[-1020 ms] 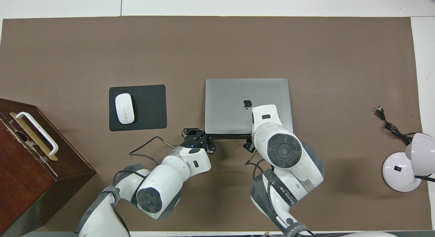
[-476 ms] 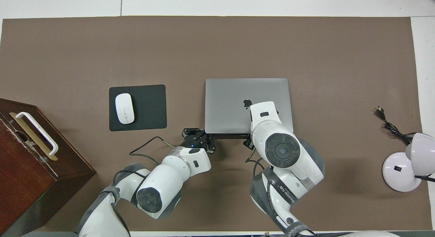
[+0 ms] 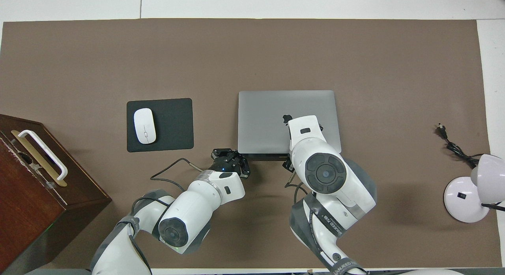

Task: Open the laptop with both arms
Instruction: 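Lift the laptop lid upward with the right gripper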

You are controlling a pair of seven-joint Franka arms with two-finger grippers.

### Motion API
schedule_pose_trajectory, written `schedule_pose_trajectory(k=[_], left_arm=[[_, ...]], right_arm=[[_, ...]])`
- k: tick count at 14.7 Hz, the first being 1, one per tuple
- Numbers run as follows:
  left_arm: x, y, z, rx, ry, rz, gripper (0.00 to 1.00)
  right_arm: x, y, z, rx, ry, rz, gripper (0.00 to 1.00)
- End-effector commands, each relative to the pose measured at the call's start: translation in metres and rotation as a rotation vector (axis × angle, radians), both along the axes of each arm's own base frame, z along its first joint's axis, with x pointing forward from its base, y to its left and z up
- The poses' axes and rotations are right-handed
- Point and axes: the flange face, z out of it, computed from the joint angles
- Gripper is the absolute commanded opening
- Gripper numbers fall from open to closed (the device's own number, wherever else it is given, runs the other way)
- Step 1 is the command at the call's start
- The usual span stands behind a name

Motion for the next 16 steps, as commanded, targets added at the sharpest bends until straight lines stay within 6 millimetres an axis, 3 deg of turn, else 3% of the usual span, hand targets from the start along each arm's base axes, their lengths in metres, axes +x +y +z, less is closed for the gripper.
schedule_pose_trajectory(k=[1, 16], left_arm=[[-0.001, -0.005, -0.020, 0.023, 0.009, -0.014, 0.00], [-0.001, -0.005, -0.021, 0.026, 0.011, -0.015, 0.00]], right_arm=[[0.046, -0.013, 0.021, 0.010, -0.089, -0.004, 1.00], [0.080, -0.018, 0.062, -0.017, -0.102, -0.031, 1.00]])
